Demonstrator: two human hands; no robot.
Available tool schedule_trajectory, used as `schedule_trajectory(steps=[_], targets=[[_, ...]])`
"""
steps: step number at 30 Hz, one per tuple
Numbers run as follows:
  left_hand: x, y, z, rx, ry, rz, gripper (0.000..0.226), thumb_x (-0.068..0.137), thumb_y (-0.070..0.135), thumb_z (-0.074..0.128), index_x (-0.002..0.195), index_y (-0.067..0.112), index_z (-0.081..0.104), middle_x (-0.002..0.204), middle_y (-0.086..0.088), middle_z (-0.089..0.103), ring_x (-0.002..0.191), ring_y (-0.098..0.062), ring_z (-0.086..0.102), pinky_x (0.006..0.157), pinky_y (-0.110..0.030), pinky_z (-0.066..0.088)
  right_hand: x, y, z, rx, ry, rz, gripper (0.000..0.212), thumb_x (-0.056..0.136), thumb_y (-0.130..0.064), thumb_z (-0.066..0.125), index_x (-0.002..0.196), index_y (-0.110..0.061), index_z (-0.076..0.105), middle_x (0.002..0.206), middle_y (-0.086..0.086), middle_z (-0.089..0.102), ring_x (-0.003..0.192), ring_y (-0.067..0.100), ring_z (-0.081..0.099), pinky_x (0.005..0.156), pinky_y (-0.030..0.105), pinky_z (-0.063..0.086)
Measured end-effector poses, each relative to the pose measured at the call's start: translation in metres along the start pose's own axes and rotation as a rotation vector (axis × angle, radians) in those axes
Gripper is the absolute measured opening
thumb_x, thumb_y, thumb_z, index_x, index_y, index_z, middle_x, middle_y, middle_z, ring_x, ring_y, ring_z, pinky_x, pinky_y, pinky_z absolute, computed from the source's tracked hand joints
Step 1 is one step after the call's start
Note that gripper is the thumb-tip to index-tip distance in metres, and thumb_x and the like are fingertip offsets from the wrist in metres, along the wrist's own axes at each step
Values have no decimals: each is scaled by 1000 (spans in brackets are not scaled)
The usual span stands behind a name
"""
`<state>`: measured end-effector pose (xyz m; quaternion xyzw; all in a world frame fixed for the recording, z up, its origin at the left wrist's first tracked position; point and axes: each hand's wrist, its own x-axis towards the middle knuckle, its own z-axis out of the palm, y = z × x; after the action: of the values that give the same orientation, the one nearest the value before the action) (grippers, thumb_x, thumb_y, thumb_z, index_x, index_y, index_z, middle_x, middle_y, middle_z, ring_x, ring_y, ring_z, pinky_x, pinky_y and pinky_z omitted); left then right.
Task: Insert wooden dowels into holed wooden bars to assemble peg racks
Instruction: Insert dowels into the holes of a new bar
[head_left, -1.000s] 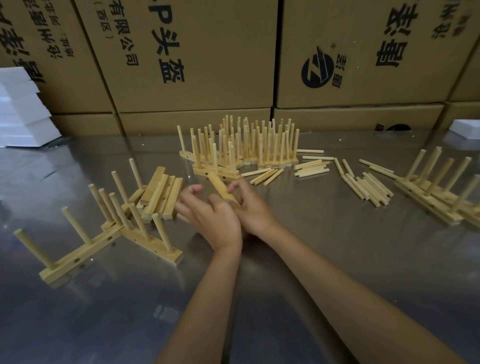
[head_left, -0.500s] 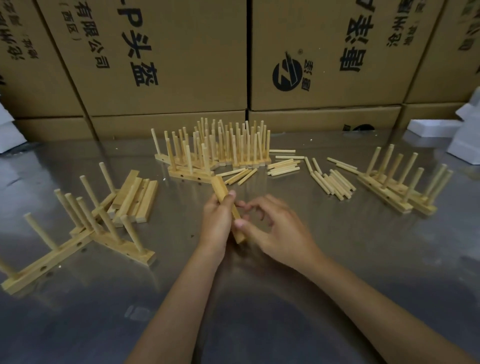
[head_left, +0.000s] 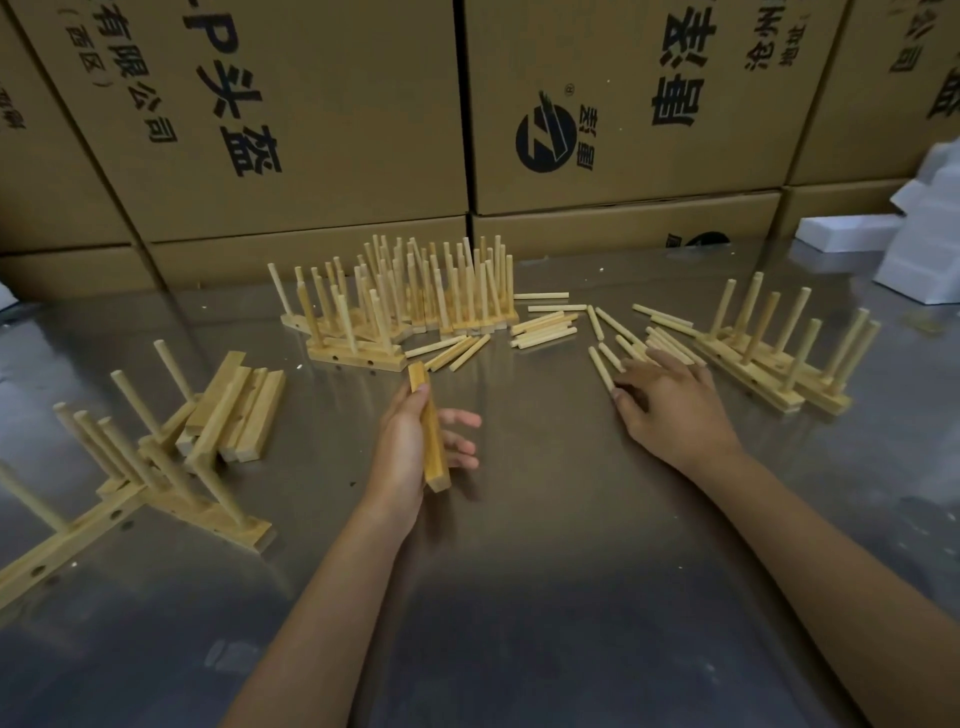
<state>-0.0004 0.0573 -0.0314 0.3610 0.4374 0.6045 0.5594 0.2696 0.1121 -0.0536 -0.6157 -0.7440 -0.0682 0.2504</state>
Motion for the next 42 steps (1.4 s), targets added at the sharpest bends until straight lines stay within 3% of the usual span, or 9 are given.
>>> schedule_trajectory(steps=[7,14,20,24,26,30,34,38,42], targets=[[3,-3,0,57,4,-8,43,110,21,28,152,11,27,73,-20,70,40,-20,57,37,-28,51,0,-23,-8,-165,51,77,39,85,-60,54,77,-27,73,107,-12,67,117,20,48,94,39,24],[-3,-3,2,111,-1,14,42,110,19,30,151,11,29,74,-21,70,40,-19,57,38,-27,51,-6,-31,-11,-112,128,102,18,87,-30,60,83,-21,75,99,-7,71,107,19,50,92,36,25],[-10,4,4,170,-43,-34,39,109,27,30,144,12,36,77,-18,70,40,-19,51,37,-24,44,-27,-56,-34,846,220,285,7,86,-16,70,84,-21,65,91,-6,69,100,12,62,92,31,47],[-19,7,9,133,-180,-151,37,106,31,34,137,11,40,71,-13,61,34,-17,39,37,-21,33,-38,-90,-52,1278,176,253,8,98,-11,56,93,-17,57,79,2,73,75,12,70,65,16,50],[-25,7,13,77,-291,-200,34,105,28,35,133,11,44,74,-12,58,36,-17,40,38,-22,35,-45,-100,-55,1164,127,161,7,103,-20,49,100,-21,55,67,-2,64,56,14,59,52,23,44],[-31,3,22,154,-371,-171,38,105,21,36,130,29,64,78,-9,60,44,-17,47,41,-26,40,-53,-100,-49,437,-24,-87,14,104,-31,37,118,-34,38,66,-13,53,56,4,52,52,28,39],[-38,2,27,274,-327,-148,32,105,30,46,122,46,67,83,-7,58,50,-13,48,44,-26,41,-57,-96,-46,434,-94,-122,12,101,-24,41,107,-31,33,77,-11,54,66,5,53,52,27,32],[-41,3,28,404,-294,-95,28,100,35,56,113,57,68,91,-1,65,66,-5,60,50,-25,44,-57,-87,-49,345,24,-116,11,98,-26,50,102,-35,44,71,-14,57,59,8,49,50,26,29],[-42,2,27,481,-330,-64,28,100,39,55,115,60,65,77,6,65,62,-7,54,51,-24,44,-57,-83,-52,234,53,-148,11,98,-28,51,102,-36,46,77,-18,55,71,14,59,57,28,28]])
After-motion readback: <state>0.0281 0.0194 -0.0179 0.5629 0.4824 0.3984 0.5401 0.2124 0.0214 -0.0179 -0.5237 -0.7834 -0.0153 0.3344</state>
